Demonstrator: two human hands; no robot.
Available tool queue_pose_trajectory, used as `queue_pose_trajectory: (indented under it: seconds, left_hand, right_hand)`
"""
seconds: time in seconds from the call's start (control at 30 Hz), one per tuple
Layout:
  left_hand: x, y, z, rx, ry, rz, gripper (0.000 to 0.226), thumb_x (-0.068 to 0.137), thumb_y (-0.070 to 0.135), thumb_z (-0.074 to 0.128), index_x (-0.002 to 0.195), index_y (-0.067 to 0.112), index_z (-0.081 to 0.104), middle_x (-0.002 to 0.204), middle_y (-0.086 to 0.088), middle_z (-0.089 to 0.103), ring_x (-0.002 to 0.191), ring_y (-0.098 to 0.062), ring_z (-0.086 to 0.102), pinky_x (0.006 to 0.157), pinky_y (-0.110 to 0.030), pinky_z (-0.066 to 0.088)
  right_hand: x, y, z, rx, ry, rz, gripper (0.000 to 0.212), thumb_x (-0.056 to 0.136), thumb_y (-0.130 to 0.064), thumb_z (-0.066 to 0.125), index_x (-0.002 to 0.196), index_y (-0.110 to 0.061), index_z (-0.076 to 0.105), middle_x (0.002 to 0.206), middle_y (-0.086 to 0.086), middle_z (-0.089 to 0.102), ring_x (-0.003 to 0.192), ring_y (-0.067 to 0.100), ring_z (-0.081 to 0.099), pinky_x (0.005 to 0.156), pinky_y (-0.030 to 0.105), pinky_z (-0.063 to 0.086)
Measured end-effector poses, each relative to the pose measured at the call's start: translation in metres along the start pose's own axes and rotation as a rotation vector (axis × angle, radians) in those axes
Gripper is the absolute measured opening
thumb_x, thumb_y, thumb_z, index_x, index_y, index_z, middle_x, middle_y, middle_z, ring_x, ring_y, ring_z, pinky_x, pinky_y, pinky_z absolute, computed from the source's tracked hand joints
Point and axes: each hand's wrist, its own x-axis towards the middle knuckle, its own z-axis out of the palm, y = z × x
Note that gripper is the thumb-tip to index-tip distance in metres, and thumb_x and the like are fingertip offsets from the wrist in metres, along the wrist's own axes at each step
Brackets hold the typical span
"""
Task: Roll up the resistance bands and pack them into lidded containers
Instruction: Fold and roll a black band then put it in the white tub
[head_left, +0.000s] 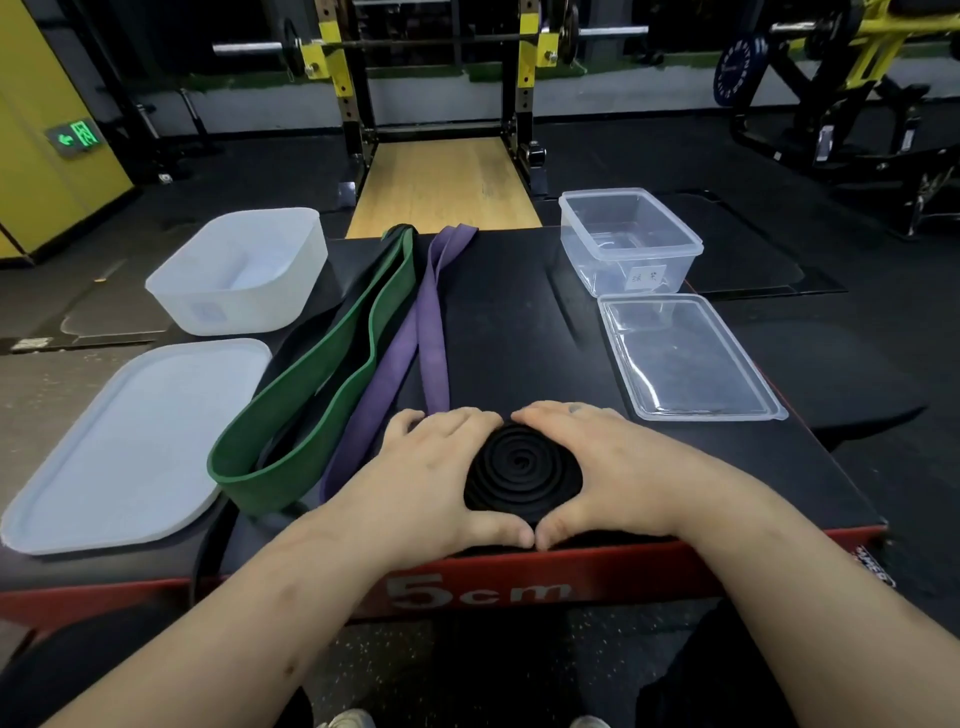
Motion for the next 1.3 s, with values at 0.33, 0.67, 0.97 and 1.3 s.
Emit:
queue_pose_trajectory:
  seconds: [0.33,0.67,0.97,1.3]
  left_hand:
    - [-0.008,0.003,-0.007,0.111,0.05,0.063,0.088,0.079,0.074,0.06,0.151,0.03,0.036,0.15,0.014,0.043,0.14,-0.007,0.037,0.121,-0.04,0.007]
    - [-0.011,-0.016,-0.075,0.144,0.138,0.091,0.087,0.074,0.082,0.048,0.147,0.036,0.037,0.143,0.018,0.048,0.137,-0.005,0.039,0.119,-0.042,0.014]
    - [-0.006,-0.102,-0.142,0.095,0.219,-0.008,0.074,0.079,0.072,0.062,0.142,0.042,0.038,0.138,0.023,0.049,0.127,-0.003,0.04,0.12,-0.04,0.015]
    - [0.011,-0.245,-0.188,0.194,0.351,-0.206,0.056,0.085,0.07,0.06,0.127,0.035,0.048,0.121,0.022,0.05,0.114,-0.007,0.044,0.106,-0.029,0.019]
  right_hand:
    - [-0.003,-0.019,-0.003,-0.061,0.1,-0.059,0.09,0.064,-0.053,0.082,0.143,-0.032,0.044,0.126,-0.018,0.051,0.12,0.008,0.048,0.109,0.033,0.04]
    - [0.015,-0.06,-0.051,-0.063,0.218,-0.138,0.085,0.066,-0.051,0.084,0.14,-0.033,0.047,0.127,-0.015,0.054,0.121,0.009,0.048,0.107,0.033,0.042]
    - [0.117,-0.119,-0.085,0.024,0.203,-0.237,0.067,0.065,-0.047,0.084,0.125,-0.044,0.054,0.117,-0.023,0.06,0.113,0.001,0.054,0.098,0.032,0.05]
    - [0.286,-0.174,-0.086,0.018,0.173,-0.274,0.058,0.069,-0.053,0.082,0.119,-0.045,0.053,0.111,-0.019,0.063,0.103,0.007,0.06,0.094,0.036,0.052]
